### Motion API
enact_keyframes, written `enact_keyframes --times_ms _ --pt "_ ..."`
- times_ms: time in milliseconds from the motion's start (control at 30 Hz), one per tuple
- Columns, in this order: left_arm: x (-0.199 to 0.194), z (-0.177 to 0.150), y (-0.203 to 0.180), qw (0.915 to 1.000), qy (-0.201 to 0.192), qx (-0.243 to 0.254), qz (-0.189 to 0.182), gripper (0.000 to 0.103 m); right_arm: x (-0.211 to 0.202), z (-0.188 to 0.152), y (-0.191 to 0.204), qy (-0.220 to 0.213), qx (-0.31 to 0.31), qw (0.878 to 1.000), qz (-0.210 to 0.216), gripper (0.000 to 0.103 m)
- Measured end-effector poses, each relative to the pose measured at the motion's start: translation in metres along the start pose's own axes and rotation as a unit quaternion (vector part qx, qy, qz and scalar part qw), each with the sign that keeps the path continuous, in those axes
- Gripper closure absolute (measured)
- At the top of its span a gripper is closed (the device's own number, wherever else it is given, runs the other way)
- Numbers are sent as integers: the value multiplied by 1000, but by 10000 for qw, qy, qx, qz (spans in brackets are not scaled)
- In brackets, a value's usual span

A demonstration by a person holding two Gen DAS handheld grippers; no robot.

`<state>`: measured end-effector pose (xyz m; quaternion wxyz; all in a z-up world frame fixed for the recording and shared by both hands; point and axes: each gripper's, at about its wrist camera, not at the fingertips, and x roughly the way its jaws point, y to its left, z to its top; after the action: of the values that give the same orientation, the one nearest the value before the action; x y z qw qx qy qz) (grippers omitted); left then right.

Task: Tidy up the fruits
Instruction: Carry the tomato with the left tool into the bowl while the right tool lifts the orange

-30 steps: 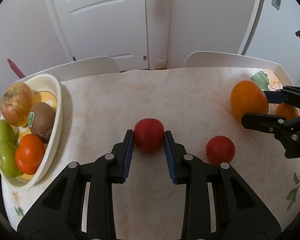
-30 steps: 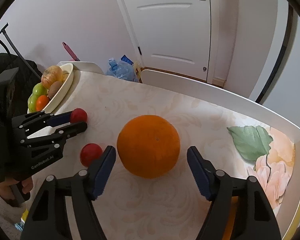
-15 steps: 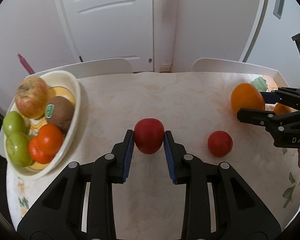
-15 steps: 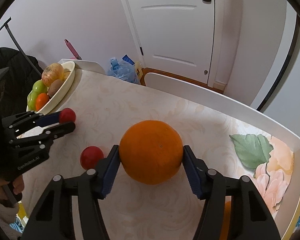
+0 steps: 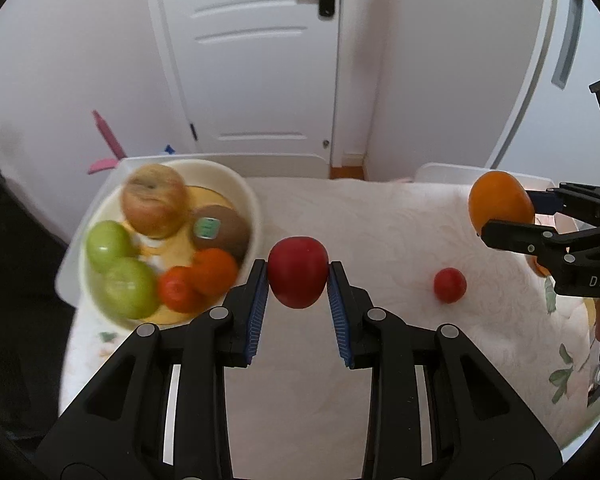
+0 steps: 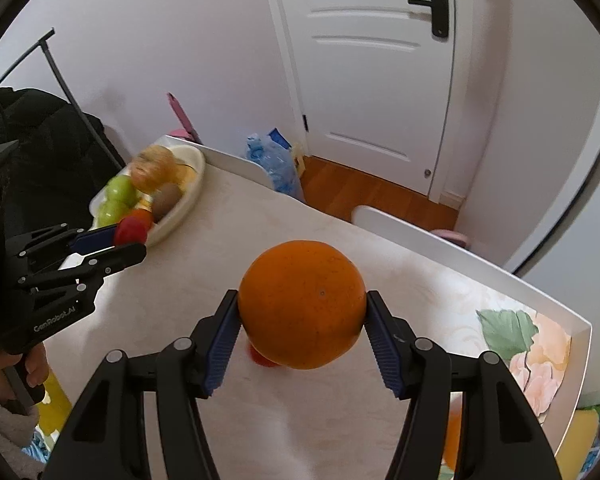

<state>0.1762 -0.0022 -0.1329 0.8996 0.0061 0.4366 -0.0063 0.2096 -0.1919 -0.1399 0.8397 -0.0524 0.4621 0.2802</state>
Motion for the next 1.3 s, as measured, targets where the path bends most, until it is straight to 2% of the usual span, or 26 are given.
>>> enact_keyframes --times_ms 300,667,1067,1233,1267,1300 --pt "-26 6 51 9999 -96 50 94 68 -10 29 52 -224 -36 9997 111 46" --pt "-9 17 103 9996 -114 270 -13 68 14 60 109 -320 49 9994 135 46" --pt "33 19 121 9962 111 793 -343 68 47 80 132 -280 291 9992 -58 46" --pt "35 19 124 9949 65 855 -522 68 52 81 131 -256 460 9985 -140 46" --pt "34 19 124 9949 53 863 -526 67 53 81 130 -250 495 9984 -146 46" --pt "33 19 125 9948 42 882 -513 57 53 81 129 -246 514 9983 -149 46"
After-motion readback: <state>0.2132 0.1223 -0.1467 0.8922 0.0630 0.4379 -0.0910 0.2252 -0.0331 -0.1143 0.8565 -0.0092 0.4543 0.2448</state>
